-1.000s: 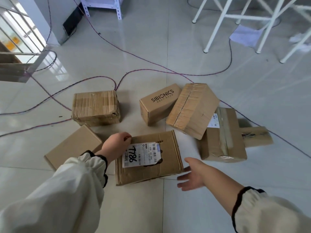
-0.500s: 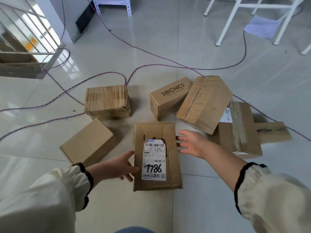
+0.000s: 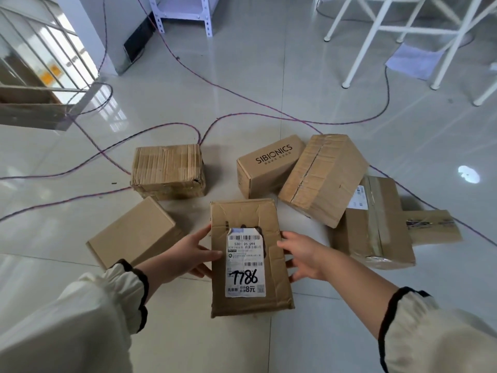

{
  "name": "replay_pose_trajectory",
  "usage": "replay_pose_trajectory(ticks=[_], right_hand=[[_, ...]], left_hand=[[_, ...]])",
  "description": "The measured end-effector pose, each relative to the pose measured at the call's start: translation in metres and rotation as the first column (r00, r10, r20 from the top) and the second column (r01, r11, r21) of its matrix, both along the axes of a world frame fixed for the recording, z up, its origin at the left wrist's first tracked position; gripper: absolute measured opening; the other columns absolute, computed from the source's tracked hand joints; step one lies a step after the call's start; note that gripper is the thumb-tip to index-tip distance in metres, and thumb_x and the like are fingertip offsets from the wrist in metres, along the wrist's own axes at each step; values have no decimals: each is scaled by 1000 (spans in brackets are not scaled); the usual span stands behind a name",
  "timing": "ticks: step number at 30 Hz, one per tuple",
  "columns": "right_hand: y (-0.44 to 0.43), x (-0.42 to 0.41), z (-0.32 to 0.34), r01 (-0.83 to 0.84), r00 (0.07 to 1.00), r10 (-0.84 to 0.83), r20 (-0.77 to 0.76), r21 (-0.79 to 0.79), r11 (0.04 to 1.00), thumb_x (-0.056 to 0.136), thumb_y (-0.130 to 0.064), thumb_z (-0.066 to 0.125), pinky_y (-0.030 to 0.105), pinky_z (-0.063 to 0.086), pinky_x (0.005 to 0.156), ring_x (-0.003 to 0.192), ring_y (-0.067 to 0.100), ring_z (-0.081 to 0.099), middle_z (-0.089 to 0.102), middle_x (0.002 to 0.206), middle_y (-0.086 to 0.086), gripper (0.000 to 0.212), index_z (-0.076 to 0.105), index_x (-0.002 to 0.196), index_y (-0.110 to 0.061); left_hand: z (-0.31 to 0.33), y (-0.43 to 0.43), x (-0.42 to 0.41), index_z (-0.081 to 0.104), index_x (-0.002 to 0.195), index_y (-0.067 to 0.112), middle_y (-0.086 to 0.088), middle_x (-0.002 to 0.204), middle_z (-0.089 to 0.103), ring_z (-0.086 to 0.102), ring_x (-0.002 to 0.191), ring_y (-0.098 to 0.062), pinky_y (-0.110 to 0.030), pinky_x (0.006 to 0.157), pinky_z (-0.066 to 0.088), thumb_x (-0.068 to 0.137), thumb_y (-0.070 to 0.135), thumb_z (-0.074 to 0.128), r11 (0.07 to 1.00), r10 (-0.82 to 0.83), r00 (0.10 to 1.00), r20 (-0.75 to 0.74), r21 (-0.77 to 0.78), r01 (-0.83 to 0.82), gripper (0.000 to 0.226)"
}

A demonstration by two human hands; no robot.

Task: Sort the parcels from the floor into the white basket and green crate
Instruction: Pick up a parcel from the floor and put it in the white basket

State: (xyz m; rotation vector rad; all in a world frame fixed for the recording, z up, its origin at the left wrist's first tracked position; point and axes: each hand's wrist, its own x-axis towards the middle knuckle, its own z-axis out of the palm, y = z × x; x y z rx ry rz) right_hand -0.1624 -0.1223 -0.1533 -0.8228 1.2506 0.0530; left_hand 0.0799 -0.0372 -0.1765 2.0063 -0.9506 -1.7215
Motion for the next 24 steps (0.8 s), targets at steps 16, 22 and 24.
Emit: replay_pose_trajectory(ticks=[16, 22, 24], right_hand=[[14, -38, 252, 108, 991, -111, -71, -42, 993, 93, 2, 47, 37, 52, 55, 96, 27, 62, 66, 109, 7, 52, 42, 130, -34], [53, -78, 436, 201, 974, -206, -92, -57, 978, 94, -8, 50, 34, 49, 57, 92, 20, 63, 67, 100, -3, 43, 40, 117, -42], [70, -89, 495, 260, 958, -268, -102, -85, 962, 96, -14, 48, 34, 47, 63, 91, 18, 61, 66, 97, -6, 35, 41, 111, -45]], left_hand=[[249, -3, -29, 16, 146, 49, 2, 92, 74, 73, 72, -22, -32, 61, 57, 82, 19, 71, 999, -46, 998, -32, 4, 46, 90], [430, 3, -69, 12, 148, 44, -4, 100, 72, 73, 74, -24, -45, 72, 59, 84, 14, 69, 985, -173, 985, -7, -14, 172, 91], [488, 2, -83, 6, 149, 42, -6, 103, 70, 73, 68, -20, -37, 62, 60, 84, 16, 69, 966, -258, 966, 10, -6, 258, 94]])
